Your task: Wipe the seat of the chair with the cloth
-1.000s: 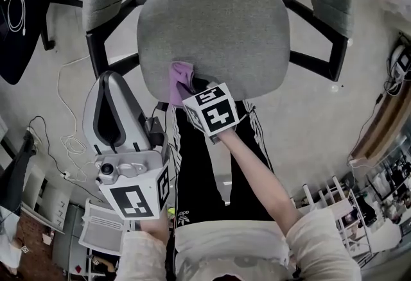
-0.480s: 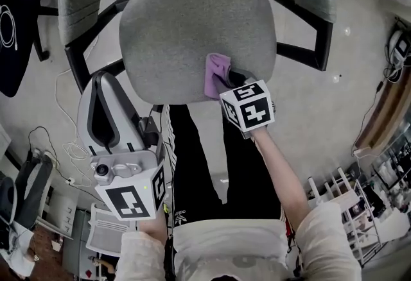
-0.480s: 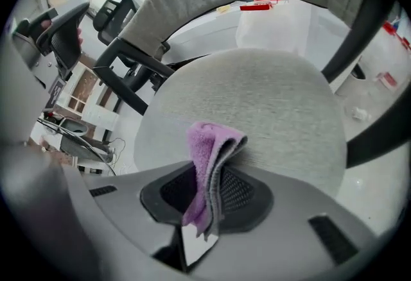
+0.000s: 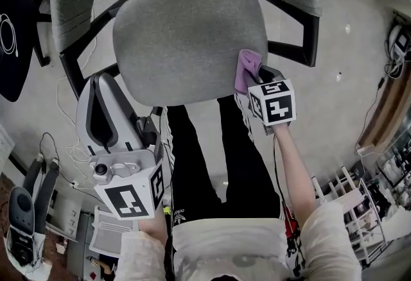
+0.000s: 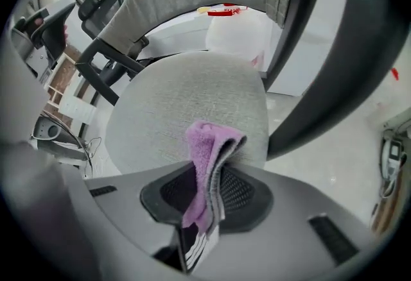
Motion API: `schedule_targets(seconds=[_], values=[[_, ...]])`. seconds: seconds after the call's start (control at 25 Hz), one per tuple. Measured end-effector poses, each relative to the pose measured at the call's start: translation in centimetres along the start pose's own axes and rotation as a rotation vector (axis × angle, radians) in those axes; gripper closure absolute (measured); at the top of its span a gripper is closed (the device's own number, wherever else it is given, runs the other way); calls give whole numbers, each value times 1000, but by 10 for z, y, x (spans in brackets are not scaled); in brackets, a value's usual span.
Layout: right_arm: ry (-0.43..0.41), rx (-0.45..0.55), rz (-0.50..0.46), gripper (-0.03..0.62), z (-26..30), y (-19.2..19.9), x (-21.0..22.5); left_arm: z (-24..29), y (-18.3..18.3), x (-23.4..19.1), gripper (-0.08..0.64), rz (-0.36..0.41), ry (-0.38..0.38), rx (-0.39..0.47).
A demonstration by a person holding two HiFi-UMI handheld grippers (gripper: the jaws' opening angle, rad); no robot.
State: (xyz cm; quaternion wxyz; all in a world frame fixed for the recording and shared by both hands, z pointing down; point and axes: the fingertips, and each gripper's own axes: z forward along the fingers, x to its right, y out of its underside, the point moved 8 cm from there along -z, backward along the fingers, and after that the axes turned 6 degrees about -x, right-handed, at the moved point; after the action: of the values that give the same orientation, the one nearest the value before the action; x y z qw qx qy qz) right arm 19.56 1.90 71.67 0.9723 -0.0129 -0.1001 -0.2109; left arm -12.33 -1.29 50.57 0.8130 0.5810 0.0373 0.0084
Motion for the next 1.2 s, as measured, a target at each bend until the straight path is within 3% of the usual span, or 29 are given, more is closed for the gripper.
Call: schedule_targets(seconds=[0.36, 0.64, 0.84, 1.0, 1.2], values=[[110, -7, 30, 500, -10, 17, 37, 5, -7, 20, 548, 3, 40, 13], [144, -17, 54, 500, -11, 23, 52, 4, -8, 30, 548, 12, 66, 14], [132, 6, 81, 500, -25, 18, 39, -1, -20, 24, 548, -37, 9, 35], [79, 107, 102, 500, -60, -15, 15, -2, -49, 14, 548, -65, -28, 99], [58, 351, 37, 500, -141, -93, -18, -15, -112, 12, 548, -43, 0, 214]])
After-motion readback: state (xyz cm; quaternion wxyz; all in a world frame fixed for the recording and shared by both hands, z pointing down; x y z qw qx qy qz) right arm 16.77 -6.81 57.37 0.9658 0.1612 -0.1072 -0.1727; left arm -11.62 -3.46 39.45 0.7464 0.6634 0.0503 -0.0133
